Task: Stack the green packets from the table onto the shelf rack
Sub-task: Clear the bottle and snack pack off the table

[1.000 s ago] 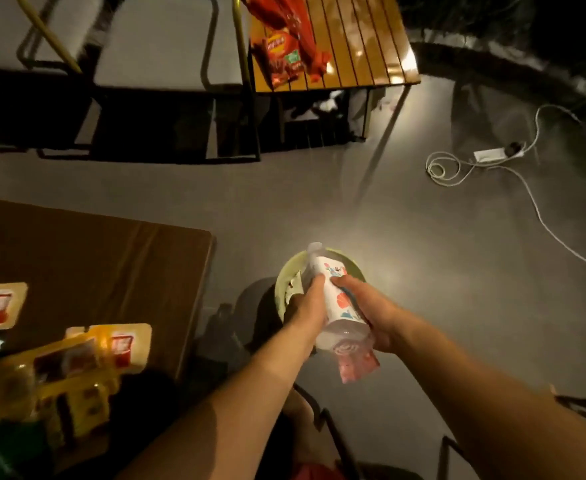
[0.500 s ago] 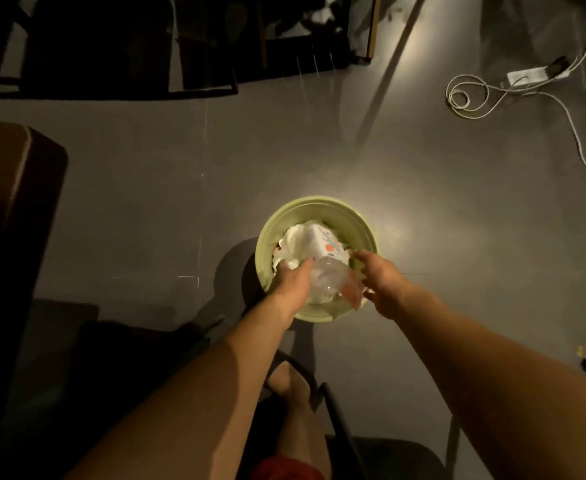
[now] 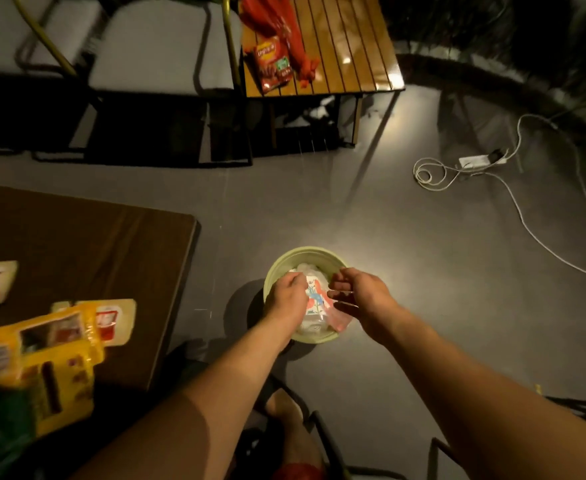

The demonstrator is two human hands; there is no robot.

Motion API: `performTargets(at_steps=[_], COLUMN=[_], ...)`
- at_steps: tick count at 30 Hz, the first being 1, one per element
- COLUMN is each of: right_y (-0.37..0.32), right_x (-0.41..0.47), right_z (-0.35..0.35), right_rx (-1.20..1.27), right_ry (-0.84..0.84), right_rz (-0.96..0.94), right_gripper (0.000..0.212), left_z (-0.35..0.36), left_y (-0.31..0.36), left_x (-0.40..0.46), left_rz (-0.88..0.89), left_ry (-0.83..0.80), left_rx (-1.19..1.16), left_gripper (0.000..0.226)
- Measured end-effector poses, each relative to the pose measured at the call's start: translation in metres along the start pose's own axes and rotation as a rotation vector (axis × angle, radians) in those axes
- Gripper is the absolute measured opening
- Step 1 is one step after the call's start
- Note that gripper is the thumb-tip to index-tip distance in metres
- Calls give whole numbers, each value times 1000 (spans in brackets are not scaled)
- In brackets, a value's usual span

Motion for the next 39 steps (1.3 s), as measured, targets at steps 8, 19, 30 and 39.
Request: performTargets(at_steps=[8, 19, 30, 39], right_y=[-51, -81, -90, -114], right_x=[-103, -208, -211, -187], right_z=[31, 140, 236, 254], right_rx=[-23, -663, -1516, -1485], right_ry=[-189, -328, -108, -154], right_rz=[-173, -542, -997, -943], right_gripper=[26, 19, 93, 52], left_z=[-57, -177, -265, -280], left_y=[64, 56, 46, 59], left_x=[-106, -200, -230, -213], left_rz=[225, 405, 440, 483], left_ry=[46, 312, 487, 609], left_rx=[-27, 32, 206, 240], left_gripper=[18, 17, 18, 31])
Point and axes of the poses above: each hand's wrist, its own x-axis towards the middle knuckle, its own z-axis out of the palm, y = z × x, the point moved 3 cm from there along x, towards the middle knuckle, and after that the axes turned 10 degrees about -x, right-handed, at the moved point
